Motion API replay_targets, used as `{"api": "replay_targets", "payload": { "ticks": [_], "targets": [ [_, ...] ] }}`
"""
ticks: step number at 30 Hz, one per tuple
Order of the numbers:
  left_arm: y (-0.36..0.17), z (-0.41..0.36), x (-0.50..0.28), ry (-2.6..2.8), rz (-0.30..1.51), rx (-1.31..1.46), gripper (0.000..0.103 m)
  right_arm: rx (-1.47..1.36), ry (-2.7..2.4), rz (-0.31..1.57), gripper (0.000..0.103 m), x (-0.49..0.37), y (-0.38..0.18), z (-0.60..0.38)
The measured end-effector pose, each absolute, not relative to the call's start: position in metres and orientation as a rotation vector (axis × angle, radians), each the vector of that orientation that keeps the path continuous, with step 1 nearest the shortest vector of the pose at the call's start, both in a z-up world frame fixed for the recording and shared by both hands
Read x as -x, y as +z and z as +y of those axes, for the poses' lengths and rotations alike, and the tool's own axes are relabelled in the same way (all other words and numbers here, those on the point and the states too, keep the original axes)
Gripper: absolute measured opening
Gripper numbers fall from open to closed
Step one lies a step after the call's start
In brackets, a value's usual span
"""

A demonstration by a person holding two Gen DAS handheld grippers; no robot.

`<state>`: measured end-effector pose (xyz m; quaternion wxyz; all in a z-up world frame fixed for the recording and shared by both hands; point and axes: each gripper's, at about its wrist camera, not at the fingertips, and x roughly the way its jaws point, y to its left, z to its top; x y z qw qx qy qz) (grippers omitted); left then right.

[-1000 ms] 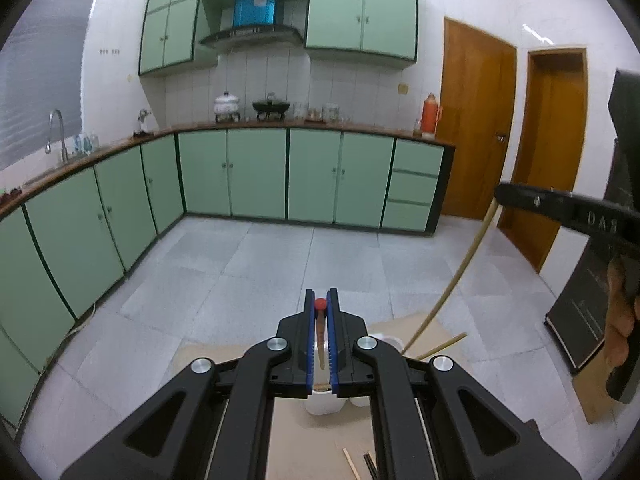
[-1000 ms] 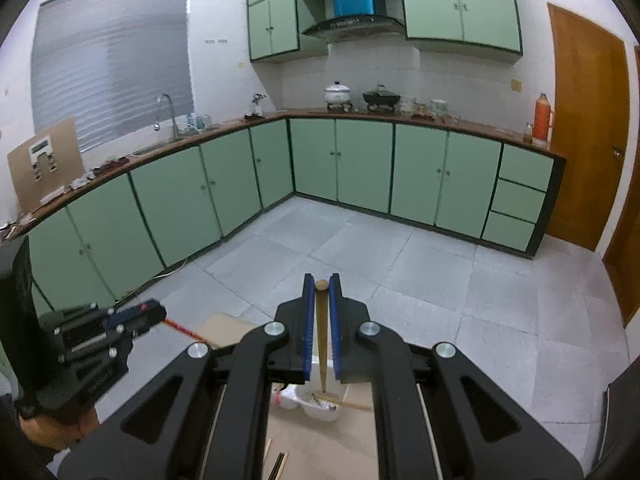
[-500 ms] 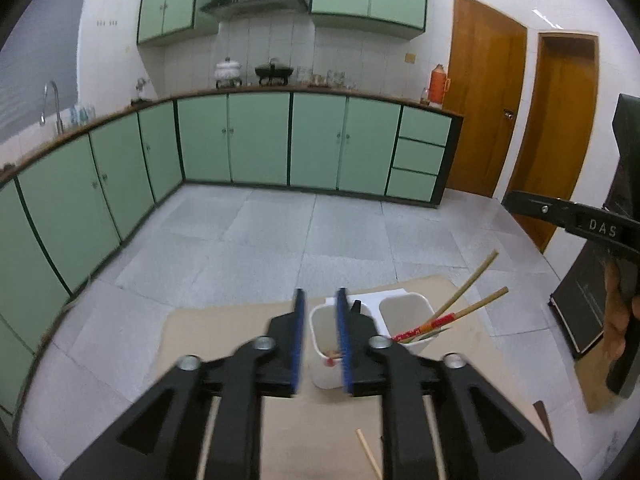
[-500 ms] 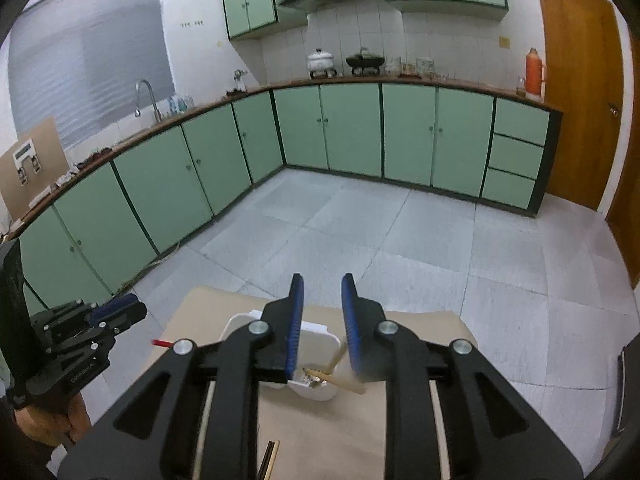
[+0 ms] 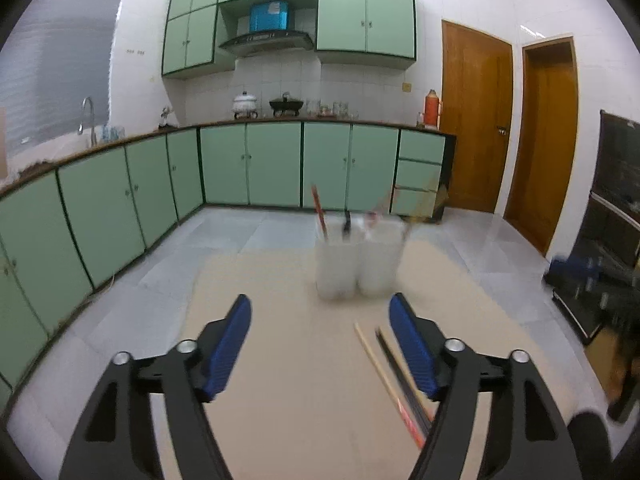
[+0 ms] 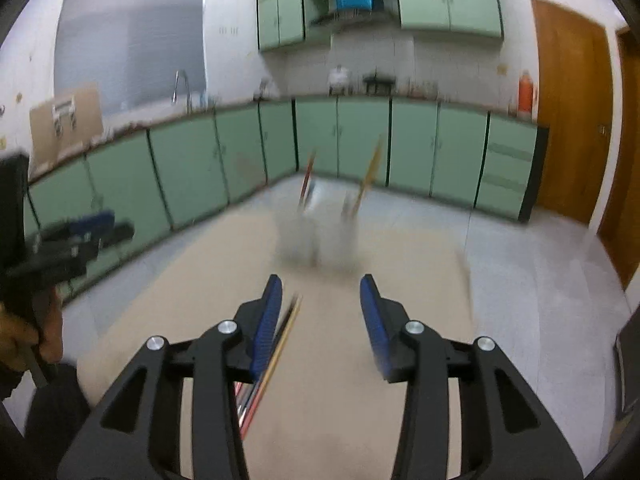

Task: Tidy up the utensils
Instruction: 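Move both tools back over the remaining chopsticks on the table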

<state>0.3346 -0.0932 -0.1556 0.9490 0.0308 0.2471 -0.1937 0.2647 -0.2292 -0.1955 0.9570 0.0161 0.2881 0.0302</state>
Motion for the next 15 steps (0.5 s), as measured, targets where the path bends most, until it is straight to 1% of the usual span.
{"api": "replay_targets", "payload": {
  "ticks": [3,5,7,10,15],
  "targets": [
    [-0.206,-0.098,-0.308,-0.417,0.602,-0.056,0.073,-0.017,0.077,0.684,0.039,-0.241,-0.253,-0.202],
    [-0.228,-0.097,-0.294,-0.413,0.624,-0.048,0.073,-0.014,0.089,0.753,0.038,-0.23,-0.292,-0.184],
    [-0.243,-0.096,-0.285,-0.391,0.637,-0.05,0.073,0.0,0.088,0.785,0.037,-0.226,-0.313,-0.172],
    [-0.253,-0.091,-0.28,-0.369,0.654,-0.033,0.073,-0.003,0.106,0.815,0.037,-0.229,-0.329,-0.159],
    [-0.255,-0.079,-0.281,-0.339,0.658,-0.011,0.072,0.036,0.113,0.787,0.035,-0.245,-0.331,-0.153]
  ]
}}
